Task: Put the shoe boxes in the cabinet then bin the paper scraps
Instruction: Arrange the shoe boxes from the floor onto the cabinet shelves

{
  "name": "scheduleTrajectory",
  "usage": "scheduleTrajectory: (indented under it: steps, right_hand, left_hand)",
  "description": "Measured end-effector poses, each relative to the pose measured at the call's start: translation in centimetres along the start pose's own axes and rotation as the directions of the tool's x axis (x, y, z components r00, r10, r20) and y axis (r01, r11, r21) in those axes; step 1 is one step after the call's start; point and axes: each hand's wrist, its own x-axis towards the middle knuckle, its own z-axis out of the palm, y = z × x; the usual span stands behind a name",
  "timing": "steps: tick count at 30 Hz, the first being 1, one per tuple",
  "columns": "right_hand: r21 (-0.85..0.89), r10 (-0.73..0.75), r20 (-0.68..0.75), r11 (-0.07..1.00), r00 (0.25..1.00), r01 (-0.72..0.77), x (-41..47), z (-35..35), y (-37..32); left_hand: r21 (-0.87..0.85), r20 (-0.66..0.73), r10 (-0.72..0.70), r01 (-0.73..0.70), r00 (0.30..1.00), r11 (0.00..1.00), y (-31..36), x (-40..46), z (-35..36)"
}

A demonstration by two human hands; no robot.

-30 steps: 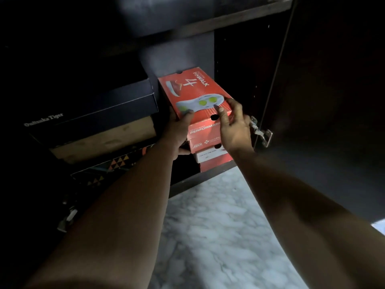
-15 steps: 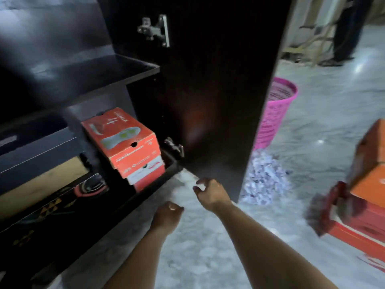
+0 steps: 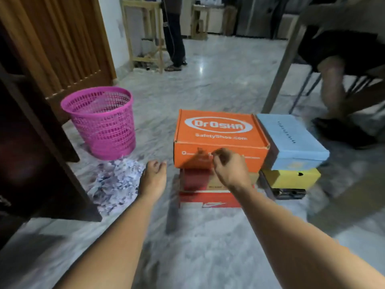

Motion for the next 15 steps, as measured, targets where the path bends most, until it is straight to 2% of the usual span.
scheduleTrajectory:
  steps: [3, 5, 7, 9, 12, 15]
  right_hand:
    - [0.021, 0.031, -0.246, 0.999, 0.969, -0.026, 2.9, -5.0, 1.9]
    - [0.043, 0.145, -0.355, 0.989, 0.924, -0.138, 4.9, -7.0, 3.3]
    - [0.155, 0.359, -0.297, 0.932, 0.885, -0.327, 6.9, -7.7, 5.4]
    - [0.311, 0.491, -0.135, 0.845, 0.860, -0.434, 8.6, -7.2, 7.9]
    - [0.491, 0.512, -0.011, 0.751, 0.859, -0.442, 10.7, -4.7, 13.3]
    - [0.572, 0.514, -0.058, 0.720, 0.856, -0.394, 9.7, -4.4, 13.8]
  left_hand:
    - [-0.029, -0.015, 0.062, -0.062, 0.998, 0.998, 4.0, 2.1, 3.0]
    - [0.003, 0.001, 0.082, -0.082, 0.997, 0.997, 5.5, 3.4, 4.6]
    - [0.020, 0.004, 0.066, -0.066, 0.998, 0.998, 6.4, 4.4, 5.9]
    - [-0.010, -0.015, 0.028, -0.028, 0.999, 1.000, 6.2, 5.2, 6.9]
    - [-0.111, -0.045, -0.005, 0.000, 0.999, 0.994, 5.3, 5.7, 7.8]
    - [-0.234, -0.136, -0.077, 0.043, 0.988, 0.971, 5.0, 5.6, 8.2]
